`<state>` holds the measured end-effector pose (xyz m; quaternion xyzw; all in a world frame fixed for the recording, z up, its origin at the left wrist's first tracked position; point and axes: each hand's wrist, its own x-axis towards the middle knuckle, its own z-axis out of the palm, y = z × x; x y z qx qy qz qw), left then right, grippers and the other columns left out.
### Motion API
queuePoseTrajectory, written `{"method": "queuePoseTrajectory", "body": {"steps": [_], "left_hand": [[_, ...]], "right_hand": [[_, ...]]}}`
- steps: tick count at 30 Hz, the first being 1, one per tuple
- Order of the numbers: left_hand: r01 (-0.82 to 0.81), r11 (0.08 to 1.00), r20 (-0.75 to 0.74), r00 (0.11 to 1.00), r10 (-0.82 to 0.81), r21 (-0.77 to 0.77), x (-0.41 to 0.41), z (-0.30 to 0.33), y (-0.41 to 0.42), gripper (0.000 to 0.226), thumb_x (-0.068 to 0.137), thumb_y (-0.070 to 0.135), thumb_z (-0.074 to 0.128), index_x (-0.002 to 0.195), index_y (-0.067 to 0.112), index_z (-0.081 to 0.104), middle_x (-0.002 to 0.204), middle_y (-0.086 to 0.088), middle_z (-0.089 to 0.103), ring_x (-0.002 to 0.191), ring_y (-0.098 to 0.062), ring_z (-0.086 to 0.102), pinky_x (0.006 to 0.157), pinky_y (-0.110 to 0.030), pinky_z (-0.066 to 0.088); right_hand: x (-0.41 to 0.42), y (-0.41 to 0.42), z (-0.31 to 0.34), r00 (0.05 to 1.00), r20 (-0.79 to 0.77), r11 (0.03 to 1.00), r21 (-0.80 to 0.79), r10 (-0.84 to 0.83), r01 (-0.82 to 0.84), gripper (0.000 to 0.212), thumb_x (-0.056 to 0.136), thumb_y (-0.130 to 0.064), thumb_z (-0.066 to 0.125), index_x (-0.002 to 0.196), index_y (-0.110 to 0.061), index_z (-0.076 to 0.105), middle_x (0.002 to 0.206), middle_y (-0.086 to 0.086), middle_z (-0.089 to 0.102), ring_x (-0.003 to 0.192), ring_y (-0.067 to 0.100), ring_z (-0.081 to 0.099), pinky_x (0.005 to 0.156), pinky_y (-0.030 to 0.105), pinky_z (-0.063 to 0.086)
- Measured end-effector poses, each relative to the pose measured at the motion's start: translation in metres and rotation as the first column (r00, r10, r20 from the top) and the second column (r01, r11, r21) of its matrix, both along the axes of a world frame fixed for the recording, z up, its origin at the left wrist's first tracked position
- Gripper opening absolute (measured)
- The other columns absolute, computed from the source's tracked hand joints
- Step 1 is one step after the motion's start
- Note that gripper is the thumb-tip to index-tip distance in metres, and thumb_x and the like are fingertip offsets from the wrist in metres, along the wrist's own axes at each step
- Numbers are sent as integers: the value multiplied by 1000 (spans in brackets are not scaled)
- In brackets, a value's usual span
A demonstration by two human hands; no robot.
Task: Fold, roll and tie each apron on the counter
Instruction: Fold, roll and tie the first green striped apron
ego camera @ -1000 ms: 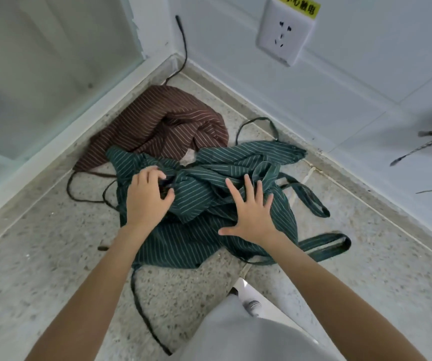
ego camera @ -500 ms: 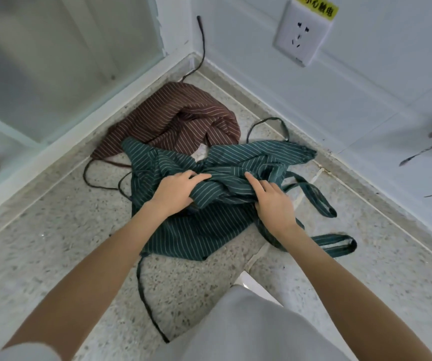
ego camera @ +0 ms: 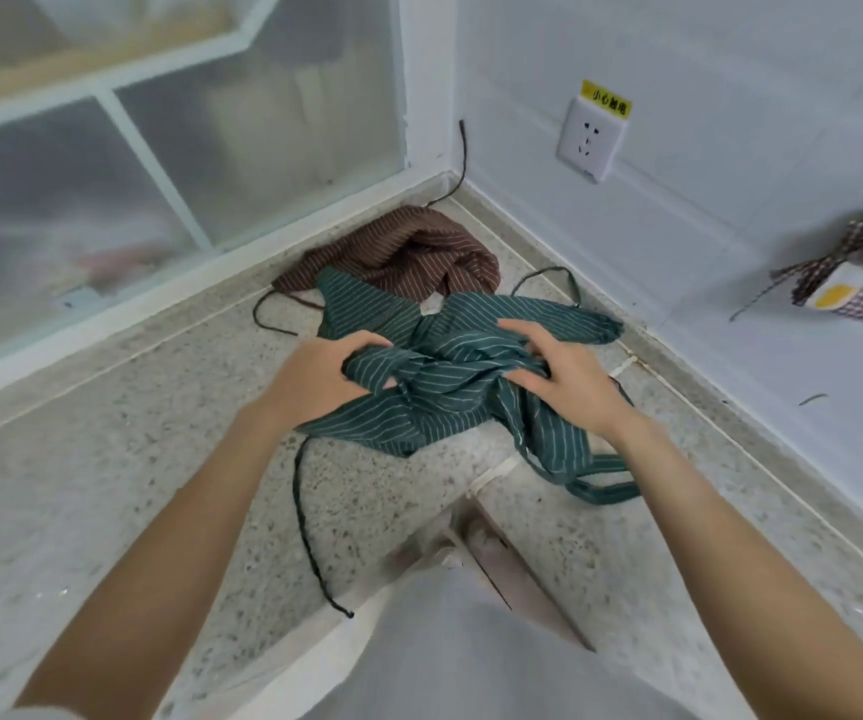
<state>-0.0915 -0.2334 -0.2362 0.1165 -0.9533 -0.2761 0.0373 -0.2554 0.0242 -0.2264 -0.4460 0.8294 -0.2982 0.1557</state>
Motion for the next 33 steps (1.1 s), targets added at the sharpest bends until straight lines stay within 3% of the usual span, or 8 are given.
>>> {"method": "queuePoseTrajectory", "body": {"steps": [2, 5, 9, 14, 19, 24, 28, 33], "left_hand": [[-61, 996, -26, 998, 63, 61, 32, 1, 28, 52, 69, 75, 50, 109, 42, 56, 77, 9, 68, 64, -8, 62, 62, -37, 52], [-168, 971, -62, 982, 180, 168, 87, 3, 79, 32, 72, 66, 56, 102, 53, 52, 88, 14, 69, 77, -6, 64, 72, -31, 53], [-260, 919, -89, 951, 297, 297, 159, -3, 144, 36, 76, 56, 59, 108, 40, 58, 99, 21, 66, 90, 4, 61, 79, -15, 47], [-344, 875, 18, 933, 360, 340, 239, -13, 181, 29, 84, 38, 66, 110, 31, 58, 102, 13, 66, 93, -2, 61, 83, -24, 47], [-438, 851, 75, 897, 436, 290, 322, -15, 204, 38, 75, 50, 71, 104, 29, 59, 100, 12, 66, 91, -4, 61, 81, -27, 47], [-455, 838, 113, 890, 442, 301, 385, -16, 216, 18, 80, 17, 72, 93, 26, 64, 119, 11, 58, 111, -5, 53, 96, -23, 41], [-588, 648, 31, 752, 659, 484, 428, -8, 214, 24, 88, 8, 60, 85, 31, 65, 111, 25, 63, 107, 1, 57, 88, -12, 42], [-734, 360, -64, 398, 915, 576, 474, 2, 194, 15, 95, 18, 51, 86, 27, 59, 89, 3, 65, 90, -19, 62, 85, -38, 48]], "right_hand": [[19, 17, 2, 999, 19, 998, -31, 51, -50, 51, 92, -28, 57, 139, -28, 37, 97, -12, 53, 69, -15, 49, 63, 11, 33], [48, 42, 0, 987, 111, 987, -125, 115, -101, 48, 90, -28, 61, 135, -28, 44, 113, -9, 60, 93, -3, 53, 73, 10, 35], [97, 76, 2, 942, 218, 955, -211, 255, -210, 49, 80, -22, 73, 125, -24, 53, 99, -11, 63, 87, -5, 58, 75, 6, 39], [148, 91, 12, 853, 241, 886, -148, 463, -439, 52, 70, -40, 75, 116, -22, 60, 106, -13, 64, 96, -5, 57, 82, 9, 42], [199, 77, 11, 804, 163, 820, -79, 571, -567, 20, 86, -33, 65, 104, -25, 62, 93, -15, 62, 85, -5, 55, 72, 11, 41], [253, 45, 19, 820, 139, 826, -210, 556, -524, 9, 95, -18, 53, 89, -14, 59, 66, -13, 51, 61, -6, 50, 58, 12, 34], [297, 15, 21, 811, 139, 816, -225, 568, -533, 22, 97, -22, 49, 86, -5, 58, 66, -6, 50, 59, 1, 47, 57, 15, 34], [349, -9, 12, 775, 135, 784, -173, 618, -596, 23, 96, -29, 52, 82, -12, 59, 70, 2, 60, 66, 16, 55, 57, 18, 34]]}}
